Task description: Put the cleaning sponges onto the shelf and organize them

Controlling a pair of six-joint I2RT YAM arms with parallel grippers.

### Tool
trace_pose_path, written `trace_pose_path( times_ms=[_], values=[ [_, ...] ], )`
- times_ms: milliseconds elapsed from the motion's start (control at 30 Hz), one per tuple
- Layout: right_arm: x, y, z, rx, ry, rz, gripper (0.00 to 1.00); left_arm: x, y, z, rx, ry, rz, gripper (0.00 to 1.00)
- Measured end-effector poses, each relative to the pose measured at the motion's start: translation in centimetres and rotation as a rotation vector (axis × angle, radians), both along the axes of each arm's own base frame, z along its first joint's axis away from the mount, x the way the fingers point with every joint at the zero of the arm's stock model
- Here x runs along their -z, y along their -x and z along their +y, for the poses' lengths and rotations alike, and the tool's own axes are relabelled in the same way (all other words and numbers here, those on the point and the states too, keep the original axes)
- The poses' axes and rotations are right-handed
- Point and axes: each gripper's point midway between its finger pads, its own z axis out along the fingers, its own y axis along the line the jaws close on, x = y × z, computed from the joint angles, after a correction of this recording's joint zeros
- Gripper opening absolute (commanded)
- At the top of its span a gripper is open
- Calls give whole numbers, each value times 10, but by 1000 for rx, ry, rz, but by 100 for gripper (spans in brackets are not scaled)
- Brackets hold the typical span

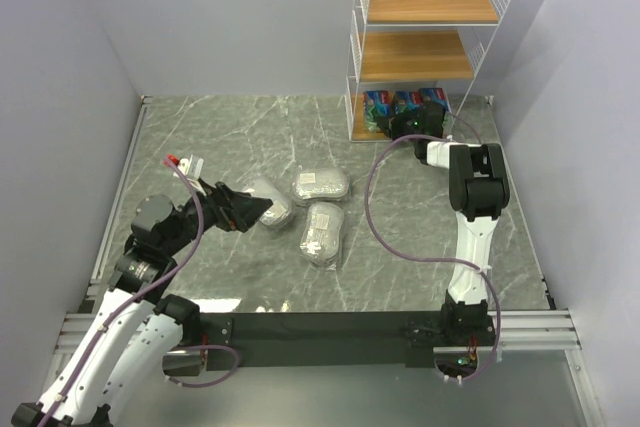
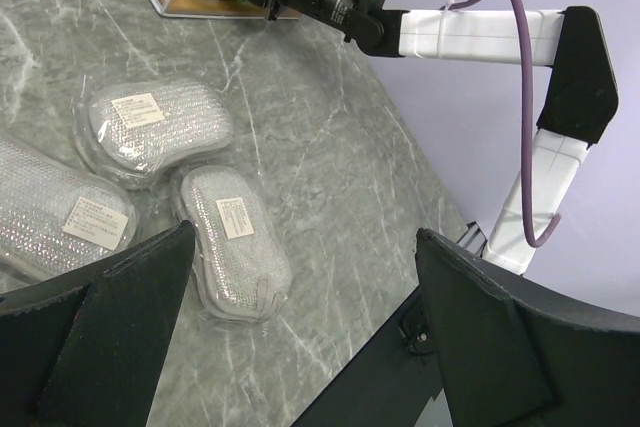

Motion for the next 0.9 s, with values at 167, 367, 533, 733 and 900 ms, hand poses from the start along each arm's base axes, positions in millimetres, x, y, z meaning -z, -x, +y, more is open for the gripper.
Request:
trace_pose_path(
  times_ms=[167, 367, 533, 733, 900],
  values=[
    [-1, -2, 0, -3, 13, -7, 32, 0, 0, 0, 0, 0, 0, 99],
    [4, 2, -2, 0, 27, 10, 41, 0, 0, 0, 0, 0, 0, 99],
    [9, 14, -5, 15, 38, 43, 44, 0, 0, 0, 0, 1, 0, 99],
    [7, 16, -5, 15, 37, 45, 46, -2, 1, 1, 0, 3, -7, 99],
    [2, 32, -7, 18, 42, 53, 47, -5, 4, 2, 0, 9, -21, 99]
  ],
)
